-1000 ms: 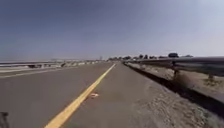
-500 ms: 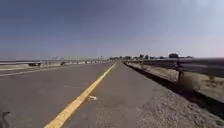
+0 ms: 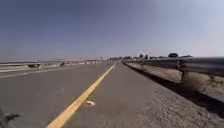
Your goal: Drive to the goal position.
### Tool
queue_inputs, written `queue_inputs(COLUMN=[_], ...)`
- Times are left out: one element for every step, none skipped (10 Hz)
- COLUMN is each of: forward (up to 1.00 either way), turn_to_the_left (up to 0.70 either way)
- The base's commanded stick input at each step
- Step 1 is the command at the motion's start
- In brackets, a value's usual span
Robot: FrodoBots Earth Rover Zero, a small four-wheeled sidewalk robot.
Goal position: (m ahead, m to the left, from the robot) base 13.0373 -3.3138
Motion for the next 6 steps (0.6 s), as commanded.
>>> queue_inputs(forward=[0.30,0.30,0.30,0.30,0.30,0.30], turn_to_the_left=[0.00,0.00,0.00,0.00,0.00,0.00])
